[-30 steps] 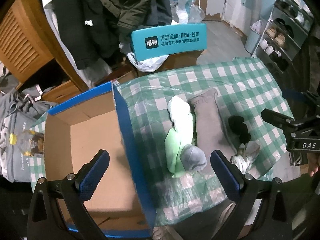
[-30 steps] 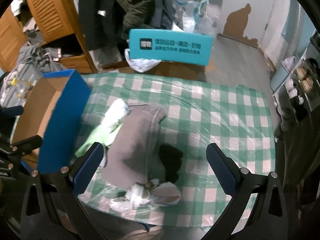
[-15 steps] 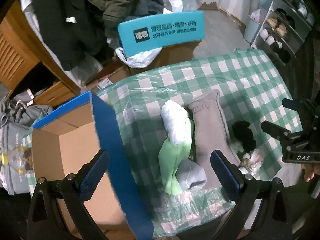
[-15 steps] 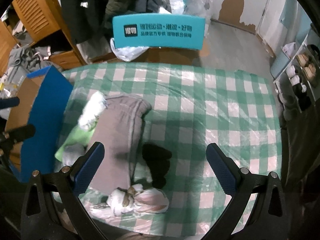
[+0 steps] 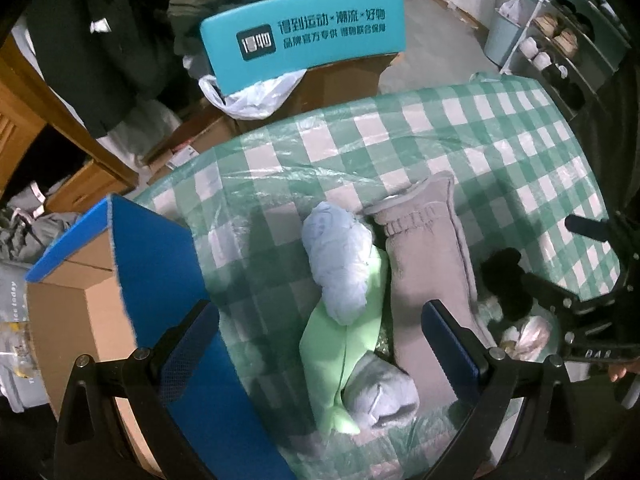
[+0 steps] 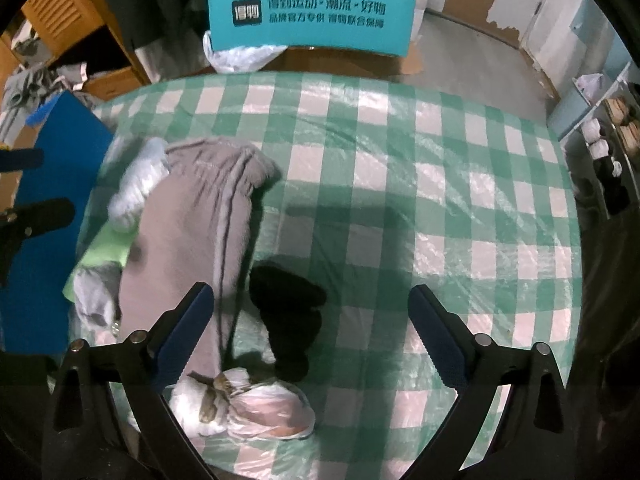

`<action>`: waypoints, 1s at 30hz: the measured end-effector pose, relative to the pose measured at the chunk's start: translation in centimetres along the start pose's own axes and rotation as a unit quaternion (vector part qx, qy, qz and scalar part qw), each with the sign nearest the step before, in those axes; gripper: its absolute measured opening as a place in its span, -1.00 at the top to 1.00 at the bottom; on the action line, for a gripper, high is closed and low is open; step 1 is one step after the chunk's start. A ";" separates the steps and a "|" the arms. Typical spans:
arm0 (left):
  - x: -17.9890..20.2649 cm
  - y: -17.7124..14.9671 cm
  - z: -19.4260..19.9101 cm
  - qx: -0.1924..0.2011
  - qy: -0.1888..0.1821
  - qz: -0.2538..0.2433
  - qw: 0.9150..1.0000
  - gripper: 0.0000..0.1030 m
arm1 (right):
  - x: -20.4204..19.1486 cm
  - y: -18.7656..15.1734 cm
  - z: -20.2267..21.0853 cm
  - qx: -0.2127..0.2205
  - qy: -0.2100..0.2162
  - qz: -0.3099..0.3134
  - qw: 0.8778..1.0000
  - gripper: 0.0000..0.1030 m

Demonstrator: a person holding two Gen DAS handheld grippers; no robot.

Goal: Organize soft objects
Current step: 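Move the left tool to the white sock while the right tool approaches the black sock, then close the left gripper on the white sock while the right gripper grasps the black sock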

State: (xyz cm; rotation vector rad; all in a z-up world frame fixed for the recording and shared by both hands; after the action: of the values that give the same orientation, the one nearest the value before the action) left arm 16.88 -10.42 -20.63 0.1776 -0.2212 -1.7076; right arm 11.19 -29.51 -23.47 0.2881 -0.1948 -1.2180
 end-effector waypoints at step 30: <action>2.3 0.7 -6.1 -0.065 -0.051 0.013 0.996 -0.37 | -0.2 -1.5 -3.9 -0.040 0.014 0.021 0.999 0.47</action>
State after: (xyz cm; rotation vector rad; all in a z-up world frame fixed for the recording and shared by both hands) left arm 18.73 -13.07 -26.34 -0.0090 -0.1878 -1.7000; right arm 10.95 -29.30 -27.60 0.2308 -0.1280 -1.1765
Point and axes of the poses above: each gripper's, at about its wrist camera, not at the fingertips, and z roughly against the way its jaws point, x to its right, y to its top, the point moved 9 cm from there along -z, roughly the way its jaws point, and after that the axes turned 11 degrees about z, right-handed, at the moved point
